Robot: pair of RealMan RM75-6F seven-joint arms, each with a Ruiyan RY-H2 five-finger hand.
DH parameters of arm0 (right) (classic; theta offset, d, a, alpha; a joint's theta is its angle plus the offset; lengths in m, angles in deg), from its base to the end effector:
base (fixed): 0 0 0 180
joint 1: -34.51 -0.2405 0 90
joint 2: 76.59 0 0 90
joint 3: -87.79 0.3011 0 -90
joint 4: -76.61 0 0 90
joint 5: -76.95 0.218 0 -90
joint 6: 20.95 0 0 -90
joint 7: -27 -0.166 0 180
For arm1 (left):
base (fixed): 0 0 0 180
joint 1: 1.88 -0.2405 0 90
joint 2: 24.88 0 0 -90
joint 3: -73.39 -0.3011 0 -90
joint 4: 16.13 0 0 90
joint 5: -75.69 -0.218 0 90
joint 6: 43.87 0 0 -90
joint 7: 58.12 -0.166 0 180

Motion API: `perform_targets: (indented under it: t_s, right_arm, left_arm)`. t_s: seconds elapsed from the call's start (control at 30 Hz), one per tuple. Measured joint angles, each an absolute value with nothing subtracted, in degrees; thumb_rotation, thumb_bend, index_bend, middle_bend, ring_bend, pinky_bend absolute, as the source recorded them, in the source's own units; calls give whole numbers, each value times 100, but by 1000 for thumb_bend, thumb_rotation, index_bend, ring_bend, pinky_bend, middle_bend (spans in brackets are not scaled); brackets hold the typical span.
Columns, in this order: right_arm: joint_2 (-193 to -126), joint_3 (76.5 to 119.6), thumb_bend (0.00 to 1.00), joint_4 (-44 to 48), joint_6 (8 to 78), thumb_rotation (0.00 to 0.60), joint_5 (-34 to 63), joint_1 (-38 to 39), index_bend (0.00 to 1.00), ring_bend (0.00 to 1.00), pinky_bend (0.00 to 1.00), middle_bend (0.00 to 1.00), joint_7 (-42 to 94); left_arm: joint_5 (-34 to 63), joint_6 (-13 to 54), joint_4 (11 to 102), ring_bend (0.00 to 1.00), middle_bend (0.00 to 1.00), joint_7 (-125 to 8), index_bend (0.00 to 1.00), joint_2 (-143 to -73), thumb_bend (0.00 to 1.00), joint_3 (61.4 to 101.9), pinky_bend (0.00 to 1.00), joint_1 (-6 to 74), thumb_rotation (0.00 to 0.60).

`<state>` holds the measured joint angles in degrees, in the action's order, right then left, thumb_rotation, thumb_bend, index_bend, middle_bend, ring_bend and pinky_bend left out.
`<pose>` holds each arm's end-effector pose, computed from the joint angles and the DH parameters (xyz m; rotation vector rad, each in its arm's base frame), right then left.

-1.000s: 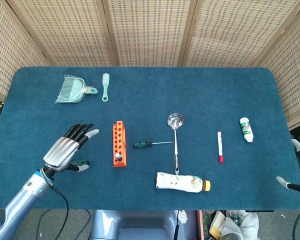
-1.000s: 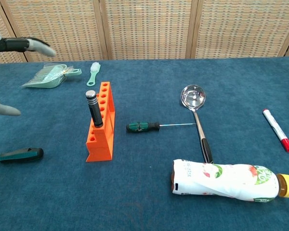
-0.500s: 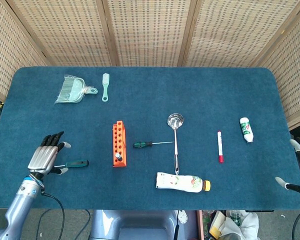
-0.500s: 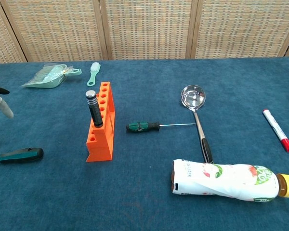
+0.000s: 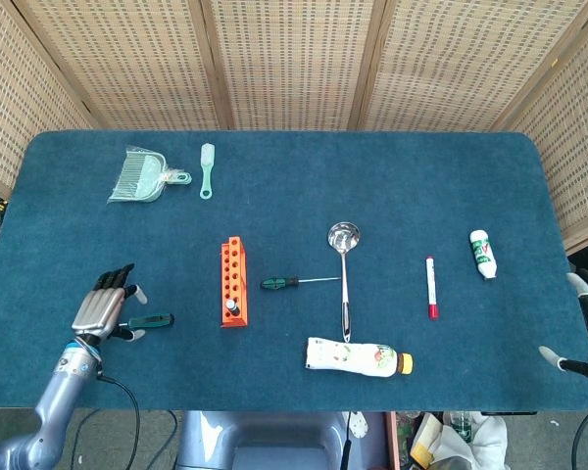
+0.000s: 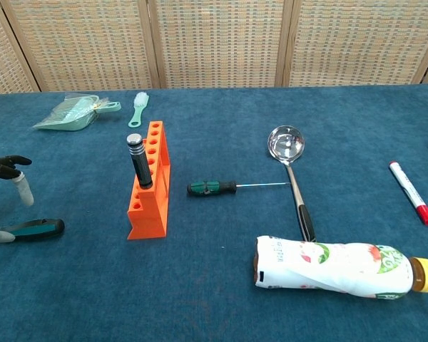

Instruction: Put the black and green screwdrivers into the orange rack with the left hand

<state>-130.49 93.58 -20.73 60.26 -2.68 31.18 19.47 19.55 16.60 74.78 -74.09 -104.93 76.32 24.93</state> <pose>-0.3645 -0.2068 0.2329 1.2597 -0.9969 0.8743 -0.3157 0.3110 0.0155 -1.5735 -1.2566 -0.6609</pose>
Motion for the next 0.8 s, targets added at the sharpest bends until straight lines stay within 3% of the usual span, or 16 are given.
perform_targets:
  t_s: [0.8]
  right_arm:
    - [-13023, 9366, 0, -2052, 5932, 600, -215, 3082, 0, 0, 0, 0, 1858]
  left_arm:
    - [2198, 1349, 7188, 0, 0, -7599, 495, -10931, 176, 7755, 0, 2665, 600]
